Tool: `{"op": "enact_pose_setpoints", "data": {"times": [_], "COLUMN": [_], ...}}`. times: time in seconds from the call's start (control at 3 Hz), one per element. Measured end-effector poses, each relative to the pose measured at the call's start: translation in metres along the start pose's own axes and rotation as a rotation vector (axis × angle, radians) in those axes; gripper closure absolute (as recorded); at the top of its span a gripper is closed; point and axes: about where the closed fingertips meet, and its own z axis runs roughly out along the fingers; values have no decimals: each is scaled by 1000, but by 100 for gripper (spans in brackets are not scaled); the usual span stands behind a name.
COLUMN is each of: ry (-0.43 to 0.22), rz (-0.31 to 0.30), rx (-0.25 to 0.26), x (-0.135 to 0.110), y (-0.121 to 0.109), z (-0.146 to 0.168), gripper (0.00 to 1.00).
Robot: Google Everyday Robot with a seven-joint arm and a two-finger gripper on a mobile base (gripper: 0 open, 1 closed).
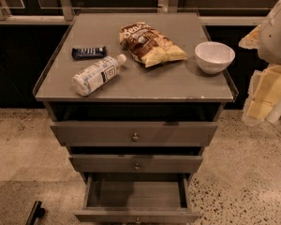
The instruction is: Close bottom drawer
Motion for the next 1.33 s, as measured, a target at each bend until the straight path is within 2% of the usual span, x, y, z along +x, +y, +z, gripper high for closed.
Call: {"op": "enact_pose_setpoints", "data": {"times": [0.33, 0.67, 1.0, 1.33], "ry": [0, -51, -178, -345], "rz": [0, 29, 25, 31], "rx": [0, 2, -7, -50], "x": [0, 10, 17, 16], "y": [0, 8, 41, 82], "z": [0, 11, 42, 108], "gripper": [0, 0, 0, 0]}}
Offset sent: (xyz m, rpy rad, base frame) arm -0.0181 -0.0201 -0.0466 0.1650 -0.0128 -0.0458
